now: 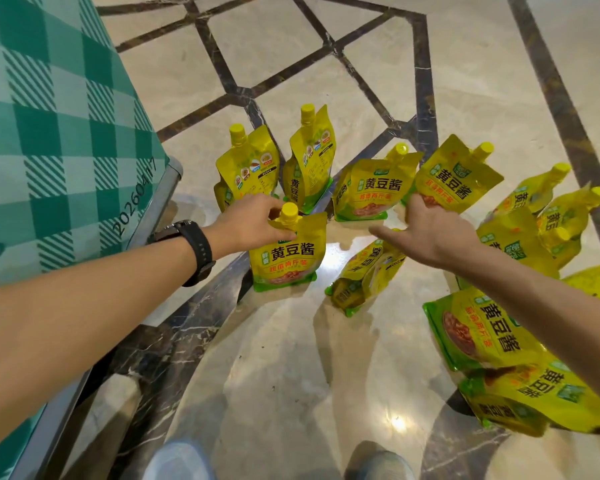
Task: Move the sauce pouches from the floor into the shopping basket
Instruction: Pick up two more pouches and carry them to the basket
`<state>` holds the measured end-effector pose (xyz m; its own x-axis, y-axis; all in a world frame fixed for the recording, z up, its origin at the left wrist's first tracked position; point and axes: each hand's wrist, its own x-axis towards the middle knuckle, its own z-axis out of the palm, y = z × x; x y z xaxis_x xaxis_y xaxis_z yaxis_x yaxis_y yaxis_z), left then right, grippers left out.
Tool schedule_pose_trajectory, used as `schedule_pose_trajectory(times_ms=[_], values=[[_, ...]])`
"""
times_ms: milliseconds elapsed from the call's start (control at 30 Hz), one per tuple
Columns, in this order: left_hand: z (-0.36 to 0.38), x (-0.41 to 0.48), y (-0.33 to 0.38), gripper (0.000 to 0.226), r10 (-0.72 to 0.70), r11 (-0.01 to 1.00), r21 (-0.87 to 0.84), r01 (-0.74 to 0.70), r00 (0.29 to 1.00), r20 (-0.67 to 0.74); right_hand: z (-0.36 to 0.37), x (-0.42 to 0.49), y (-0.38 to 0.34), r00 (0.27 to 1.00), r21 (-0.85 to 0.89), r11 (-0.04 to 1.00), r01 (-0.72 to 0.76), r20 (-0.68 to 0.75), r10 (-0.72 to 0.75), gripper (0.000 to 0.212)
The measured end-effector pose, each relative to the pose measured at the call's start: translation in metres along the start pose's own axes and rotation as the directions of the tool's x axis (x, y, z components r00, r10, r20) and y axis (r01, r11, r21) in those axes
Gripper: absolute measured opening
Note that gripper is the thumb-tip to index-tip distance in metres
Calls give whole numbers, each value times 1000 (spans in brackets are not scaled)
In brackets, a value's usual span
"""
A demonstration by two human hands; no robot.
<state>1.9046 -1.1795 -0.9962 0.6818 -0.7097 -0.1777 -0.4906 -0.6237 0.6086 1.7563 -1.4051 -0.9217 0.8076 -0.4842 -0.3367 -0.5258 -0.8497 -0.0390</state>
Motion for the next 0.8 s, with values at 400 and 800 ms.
schedule_pose_trajectory(times_ms=[400, 800], values=[[-8, 2, -2, 15, 44, 996, -82, -35, 993, 108, 21, 17, 5, 910, 117, 903, 413, -11, -414, 86], [0, 2, -17, 14, 27, 971, -238, -8, 997, 78, 42, 32, 25, 921, 249, 888, 387, -55, -386, 6]])
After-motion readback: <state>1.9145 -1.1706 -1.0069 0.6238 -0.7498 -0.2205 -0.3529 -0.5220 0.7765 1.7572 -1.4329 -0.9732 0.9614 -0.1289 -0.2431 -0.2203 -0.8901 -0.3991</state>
